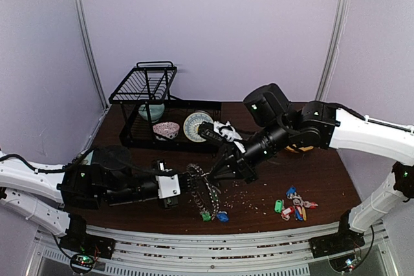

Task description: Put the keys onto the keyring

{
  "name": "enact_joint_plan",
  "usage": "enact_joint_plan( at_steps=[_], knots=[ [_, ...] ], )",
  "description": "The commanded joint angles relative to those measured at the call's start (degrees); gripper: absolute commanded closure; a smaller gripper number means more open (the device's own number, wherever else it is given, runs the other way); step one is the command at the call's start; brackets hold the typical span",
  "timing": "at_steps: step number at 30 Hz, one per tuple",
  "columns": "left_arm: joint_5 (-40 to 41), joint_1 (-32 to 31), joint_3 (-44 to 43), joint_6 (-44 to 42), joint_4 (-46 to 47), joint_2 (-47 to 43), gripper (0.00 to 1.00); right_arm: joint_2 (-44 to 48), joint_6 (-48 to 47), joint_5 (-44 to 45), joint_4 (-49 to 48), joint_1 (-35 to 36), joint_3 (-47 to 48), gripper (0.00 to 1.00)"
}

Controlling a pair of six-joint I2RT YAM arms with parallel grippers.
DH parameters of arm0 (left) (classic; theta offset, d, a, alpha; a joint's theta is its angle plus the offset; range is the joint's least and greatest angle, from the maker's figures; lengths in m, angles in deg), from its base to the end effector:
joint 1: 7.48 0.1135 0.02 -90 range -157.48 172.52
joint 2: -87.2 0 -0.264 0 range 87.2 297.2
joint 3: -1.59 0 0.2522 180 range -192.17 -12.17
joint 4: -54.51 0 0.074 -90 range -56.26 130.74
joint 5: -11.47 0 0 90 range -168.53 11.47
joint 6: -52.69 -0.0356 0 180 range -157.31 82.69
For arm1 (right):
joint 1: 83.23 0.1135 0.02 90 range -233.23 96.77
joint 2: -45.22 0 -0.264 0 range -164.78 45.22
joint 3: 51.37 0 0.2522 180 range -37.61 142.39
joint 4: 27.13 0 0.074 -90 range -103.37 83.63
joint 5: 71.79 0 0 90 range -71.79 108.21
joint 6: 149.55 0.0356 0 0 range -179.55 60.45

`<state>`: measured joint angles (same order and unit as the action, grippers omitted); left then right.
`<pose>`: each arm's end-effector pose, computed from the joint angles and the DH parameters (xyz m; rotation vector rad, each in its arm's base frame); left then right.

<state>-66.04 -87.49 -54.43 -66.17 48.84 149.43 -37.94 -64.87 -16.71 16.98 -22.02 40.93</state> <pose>0.0517 -0.2490 0.2974 1.3623 1.1693 -0.4500 0.1373 0.2921 0.3565 -1.5672 1.7062 1.1933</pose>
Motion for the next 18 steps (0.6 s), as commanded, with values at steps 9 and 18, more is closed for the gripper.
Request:
enact_joint_plan(
  at_steps=[9,18],
  knots=[
    [0.4,-1.4,-0.5,-2.1,4.2,-0.2,1.0,1.1,3.7,2.1,-2.3,-0.9,1.5,1.0],
    [1.4,-1.5,-0.3,-1.8,4.0,0.1,1.0,1.4,3.1,-0.7,-0.9,-0.9,1.7,1.0]
  ],
)
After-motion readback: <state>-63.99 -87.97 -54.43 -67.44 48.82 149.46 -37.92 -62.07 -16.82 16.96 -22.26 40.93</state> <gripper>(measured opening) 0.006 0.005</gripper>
